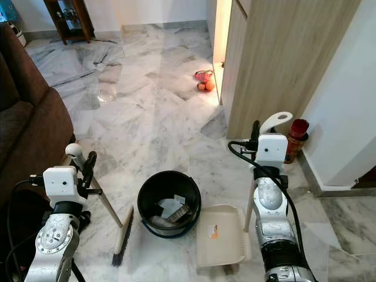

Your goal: Sweep floor

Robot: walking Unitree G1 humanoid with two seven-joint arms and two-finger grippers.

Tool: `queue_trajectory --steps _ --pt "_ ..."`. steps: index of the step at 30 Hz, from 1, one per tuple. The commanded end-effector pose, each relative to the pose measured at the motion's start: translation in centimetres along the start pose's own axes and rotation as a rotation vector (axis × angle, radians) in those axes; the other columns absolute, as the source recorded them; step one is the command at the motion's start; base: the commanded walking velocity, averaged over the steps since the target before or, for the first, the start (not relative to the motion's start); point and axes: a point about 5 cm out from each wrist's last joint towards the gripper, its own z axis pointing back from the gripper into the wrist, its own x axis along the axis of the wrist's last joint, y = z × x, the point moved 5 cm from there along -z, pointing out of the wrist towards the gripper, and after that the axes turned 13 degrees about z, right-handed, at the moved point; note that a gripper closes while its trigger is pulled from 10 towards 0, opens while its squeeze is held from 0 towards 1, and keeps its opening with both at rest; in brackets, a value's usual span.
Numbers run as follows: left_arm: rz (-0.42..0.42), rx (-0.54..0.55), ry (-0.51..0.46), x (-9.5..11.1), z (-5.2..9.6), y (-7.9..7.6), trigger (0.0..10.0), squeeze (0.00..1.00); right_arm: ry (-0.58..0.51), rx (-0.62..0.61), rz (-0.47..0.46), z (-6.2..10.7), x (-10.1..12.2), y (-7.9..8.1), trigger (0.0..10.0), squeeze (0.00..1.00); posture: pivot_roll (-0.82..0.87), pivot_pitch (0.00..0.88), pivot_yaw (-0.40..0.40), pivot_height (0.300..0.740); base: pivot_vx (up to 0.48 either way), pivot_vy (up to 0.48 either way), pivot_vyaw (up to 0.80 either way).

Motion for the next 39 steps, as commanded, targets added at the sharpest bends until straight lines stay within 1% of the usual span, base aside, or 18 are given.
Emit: queue_trajectory --steps 1,8,20,39 --pt "-0.001 -0.002 -0.047 1.11 -0.13 0.03 10.0 0.00 -0.049 -0.017 -0.011 -0.27 1.21 -0.30 10.0 0.00 0.07 0.141 0.061 0.740 0.000 0.000 0.00" --pt "-0.003 -0.019 -0.044 1.04 -0.43 -0.31 10.0 0.00 -0.044 -0.030 -0.006 -0.27 1.03 -0.51 10.0 0.00 0.07 0.139 0.064 0.740 0.000 0.000 0.00" --pt "0.003 -0.021 -0.044 0.96 -0.46 -0.56 10.0 0.00 -0.050 -0.031 -0.005 -0.32 1.19 -0.61 10.0 0.00 0.07 0.135 0.063 0.740 -0.253 0.000 0.00" --pt "0.012 -0.022 -0.036 0.63 -0.15 -0.96 10.0 0.00 -0.051 -0.013 -0.013 -0.34 1.22 -0.25 10.0 0.00 0.06 0.124 0.053 0.740 -0.254 0.000 0.00"
